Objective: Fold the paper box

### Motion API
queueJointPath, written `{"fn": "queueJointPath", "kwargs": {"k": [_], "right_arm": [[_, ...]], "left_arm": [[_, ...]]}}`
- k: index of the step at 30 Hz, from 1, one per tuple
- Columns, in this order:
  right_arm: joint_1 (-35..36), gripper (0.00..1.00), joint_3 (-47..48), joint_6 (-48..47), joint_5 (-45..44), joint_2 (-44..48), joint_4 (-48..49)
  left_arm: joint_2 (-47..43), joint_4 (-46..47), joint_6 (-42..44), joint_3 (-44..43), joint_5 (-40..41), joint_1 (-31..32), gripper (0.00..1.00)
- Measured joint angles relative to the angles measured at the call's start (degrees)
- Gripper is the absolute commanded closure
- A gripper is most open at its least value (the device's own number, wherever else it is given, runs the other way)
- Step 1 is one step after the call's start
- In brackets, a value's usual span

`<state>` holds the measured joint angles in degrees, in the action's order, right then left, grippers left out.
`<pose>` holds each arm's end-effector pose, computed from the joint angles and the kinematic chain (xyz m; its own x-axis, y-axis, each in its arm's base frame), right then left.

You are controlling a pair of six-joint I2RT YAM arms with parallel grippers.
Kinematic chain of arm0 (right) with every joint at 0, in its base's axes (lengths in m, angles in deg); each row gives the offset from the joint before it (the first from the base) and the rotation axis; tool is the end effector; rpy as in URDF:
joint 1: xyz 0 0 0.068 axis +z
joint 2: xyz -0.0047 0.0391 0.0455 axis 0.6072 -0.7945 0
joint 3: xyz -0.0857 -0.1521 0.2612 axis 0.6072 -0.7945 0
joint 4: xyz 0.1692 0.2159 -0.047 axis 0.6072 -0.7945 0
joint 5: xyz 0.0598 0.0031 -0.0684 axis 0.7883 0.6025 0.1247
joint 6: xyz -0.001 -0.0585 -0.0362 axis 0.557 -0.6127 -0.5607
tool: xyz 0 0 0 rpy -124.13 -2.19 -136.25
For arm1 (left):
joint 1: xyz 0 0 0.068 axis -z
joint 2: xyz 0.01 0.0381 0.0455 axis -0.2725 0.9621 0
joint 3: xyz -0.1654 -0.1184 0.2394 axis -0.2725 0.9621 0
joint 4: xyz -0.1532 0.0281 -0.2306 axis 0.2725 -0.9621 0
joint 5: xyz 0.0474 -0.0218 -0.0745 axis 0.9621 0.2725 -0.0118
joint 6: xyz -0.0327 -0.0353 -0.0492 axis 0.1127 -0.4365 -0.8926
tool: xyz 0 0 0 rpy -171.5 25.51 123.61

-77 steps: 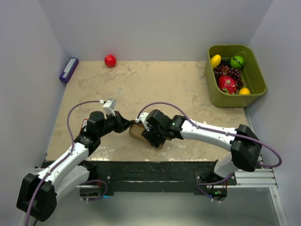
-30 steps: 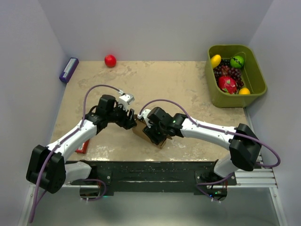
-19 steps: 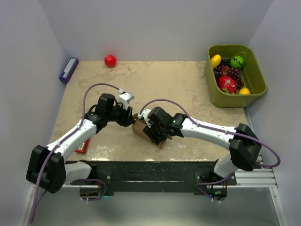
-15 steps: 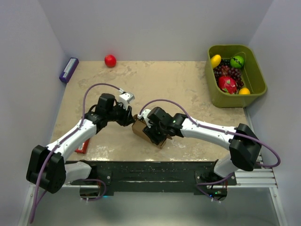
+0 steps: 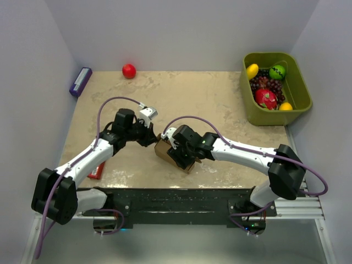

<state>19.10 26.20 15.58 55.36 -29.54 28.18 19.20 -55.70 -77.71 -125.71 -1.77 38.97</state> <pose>0.1880 0.2835 0.2475 -0.5290 -0.6638 -0.5287 -0.7954 0.6050 0.0361 0.2407 -0.1319 0.2553 -0.6290 0.2120 -0.7479 0.6464 0.6771 -0.3517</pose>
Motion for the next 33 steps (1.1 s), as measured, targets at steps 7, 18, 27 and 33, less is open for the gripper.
{"fn": "queueJointPath", "kwargs": {"k": [7, 18, 27, 33], "right_arm": [[0.0, 0.72, 0.0, 0.0, -0.1, -0.1, 0.0], [-0.2, 0.73, 0.6, 0.1, 0.0, -0.6, -0.7], [-0.4, 0.73, 0.7, 0.2, 0.0, -0.7, -0.9], [-0.4, 0.73, 0.7, -0.3, 0.0, -0.7, -0.8]], "left_arm": [[0.2, 0.7, -3.3, 0.1, 0.3, -0.3, 1.0], [0.2, 3.1, -10.2, 1.5, 0.7, -0.3, 1.0], [-2.5, 11.0, -18.2, 7.5, 2.1, -0.6, 1.0], [-5.2, 12.9, -20.2, 10.2, 5.2, -0.5, 1.0]]}}
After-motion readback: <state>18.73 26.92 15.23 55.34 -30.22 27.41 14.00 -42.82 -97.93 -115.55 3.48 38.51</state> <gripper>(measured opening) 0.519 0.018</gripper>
